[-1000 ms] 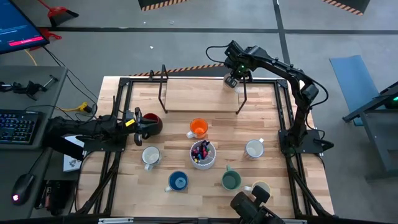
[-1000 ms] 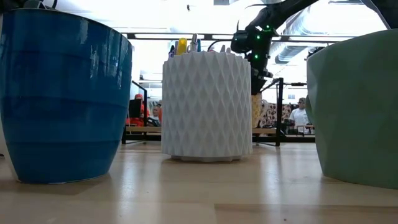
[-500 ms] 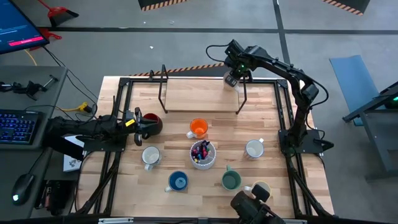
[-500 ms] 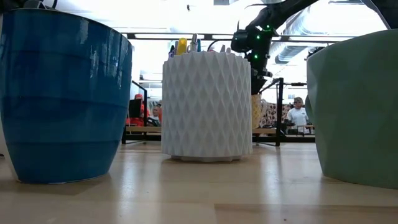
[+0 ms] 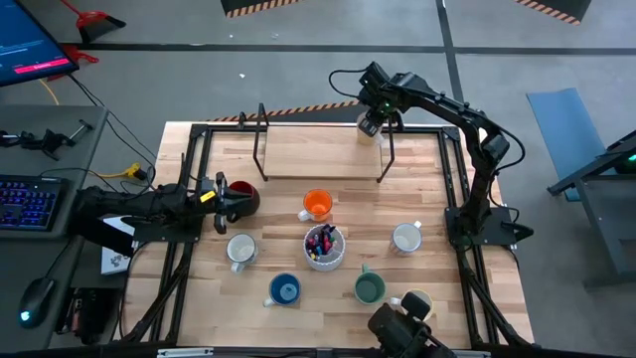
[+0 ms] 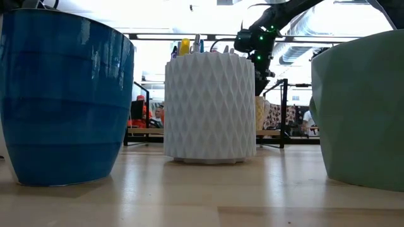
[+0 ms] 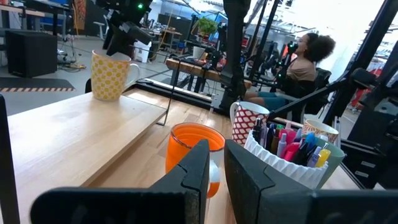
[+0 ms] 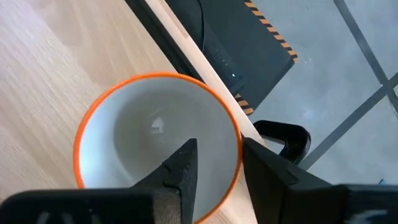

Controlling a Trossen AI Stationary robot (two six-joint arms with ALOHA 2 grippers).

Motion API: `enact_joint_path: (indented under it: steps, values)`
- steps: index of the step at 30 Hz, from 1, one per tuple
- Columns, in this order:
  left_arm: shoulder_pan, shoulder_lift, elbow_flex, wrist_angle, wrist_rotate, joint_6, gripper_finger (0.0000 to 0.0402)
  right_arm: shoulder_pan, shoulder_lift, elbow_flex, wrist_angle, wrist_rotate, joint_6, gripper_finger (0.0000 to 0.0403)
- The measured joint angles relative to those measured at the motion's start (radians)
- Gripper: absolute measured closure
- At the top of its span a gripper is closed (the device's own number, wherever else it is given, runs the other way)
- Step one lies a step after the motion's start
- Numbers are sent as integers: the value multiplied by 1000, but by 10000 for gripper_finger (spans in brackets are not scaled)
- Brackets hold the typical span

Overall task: Place coffee mugs
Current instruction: Put the yellow pattern mug on the shelf, then put the black mug on the shelf

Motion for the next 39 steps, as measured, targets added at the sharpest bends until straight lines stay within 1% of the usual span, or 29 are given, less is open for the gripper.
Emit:
enact_joint_path:
  steps: [7,10,12,15,18,19,21,25,31,33,35,37,39]
  values:
    - [0,0,0,0,0,0,362,0,0,71,-10,-4,-8,301]
    - [0,0,0,0,0,0,362,6,0,121,-30,-41,11,301]
    - [0,0,0,0,0,0,362,16,0,150,-56,-112,36,301]
    - [0,0,0,-1,0,1,362,49,0,173,-105,-276,51,301]
    - [0,0,0,-1,0,1,362,97,0,175,-160,-442,1,301]
    - [0,0,0,-1,0,1,362,116,0,174,-197,-484,-25,301]
    - [0,0,0,-1,0,1,362,157,0,174,-274,-534,-63,301]
    - [0,0,0,-1,0,1,362,252,0,174,-415,-557,-66,302]
    - [0,0,0,0,0,2,362,416,0,173,-575,-547,8,302]
    - [0,0,0,15,0,1,362,471,-13,162,-567,-526,22,302]
    - [0,0,9,26,24,0,362,521,-38,157,-568,-504,30,302]
    - [0,1,40,19,54,1,362,566,-77,141,-567,-474,50,302]
    - [0,8,90,19,54,9,362,607,-117,119,-536,-416,74,302]
